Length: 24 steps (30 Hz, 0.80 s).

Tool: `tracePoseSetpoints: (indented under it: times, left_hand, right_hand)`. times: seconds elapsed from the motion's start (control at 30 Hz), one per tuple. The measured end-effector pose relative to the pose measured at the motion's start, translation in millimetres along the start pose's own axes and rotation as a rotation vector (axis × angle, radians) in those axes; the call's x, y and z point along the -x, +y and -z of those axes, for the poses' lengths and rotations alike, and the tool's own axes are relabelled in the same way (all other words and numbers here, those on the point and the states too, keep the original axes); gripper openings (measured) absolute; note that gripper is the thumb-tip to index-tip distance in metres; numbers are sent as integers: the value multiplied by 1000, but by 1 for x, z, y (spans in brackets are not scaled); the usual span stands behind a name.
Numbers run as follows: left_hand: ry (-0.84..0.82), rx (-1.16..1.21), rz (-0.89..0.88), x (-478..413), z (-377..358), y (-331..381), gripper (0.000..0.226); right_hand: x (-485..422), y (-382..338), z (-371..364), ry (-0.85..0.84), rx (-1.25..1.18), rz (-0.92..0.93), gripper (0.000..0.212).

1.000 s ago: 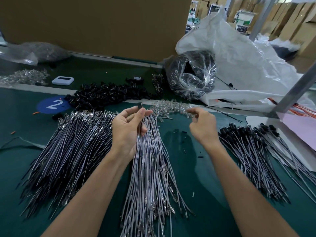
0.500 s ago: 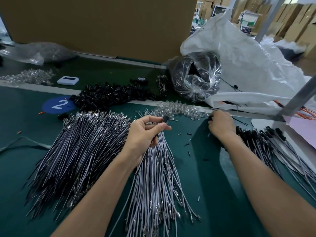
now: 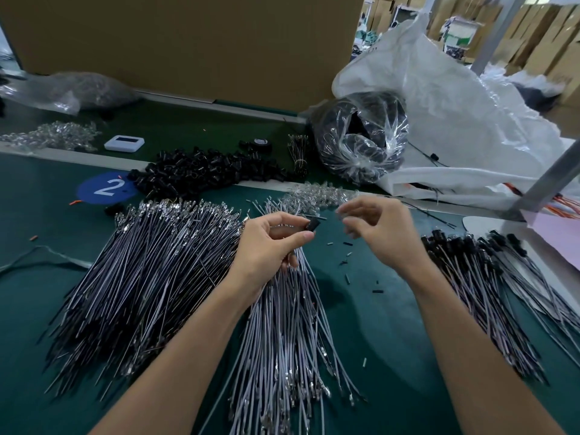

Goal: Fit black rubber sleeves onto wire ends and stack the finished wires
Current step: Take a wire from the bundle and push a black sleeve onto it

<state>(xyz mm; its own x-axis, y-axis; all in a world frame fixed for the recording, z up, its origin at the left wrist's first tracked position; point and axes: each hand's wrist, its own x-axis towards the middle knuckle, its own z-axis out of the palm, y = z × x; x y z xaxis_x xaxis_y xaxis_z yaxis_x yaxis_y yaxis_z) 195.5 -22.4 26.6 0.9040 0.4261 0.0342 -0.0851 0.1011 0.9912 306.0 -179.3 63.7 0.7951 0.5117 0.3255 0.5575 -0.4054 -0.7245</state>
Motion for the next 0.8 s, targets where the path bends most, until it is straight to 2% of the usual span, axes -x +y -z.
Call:
tracePoseSetpoints:
  times: [0.07, 0.33, 0.53, 0.7, 0.8]
  left_hand:
    - [2, -27, -32, 1, 0, -1, 13]
    - [-25, -87, -95, 1, -1, 0, 18]
    - [-84, -69, -98, 3, -3, 0, 22]
    - [-111, 111, -54, 4, -3, 1, 18]
    - [-129, 113, -66, 5, -1, 0, 16]
  right_hand:
    - [10, -8, -8, -43, -52, 40, 23]
    - [19, -8, -12, -29, -41, 148, 22]
    - [19, -4, -12, -56, -80, 131, 18]
    - [19, -2, -7, -76, -270, 122, 20]
    - [20, -1, -6, -137, -397, 82, 29]
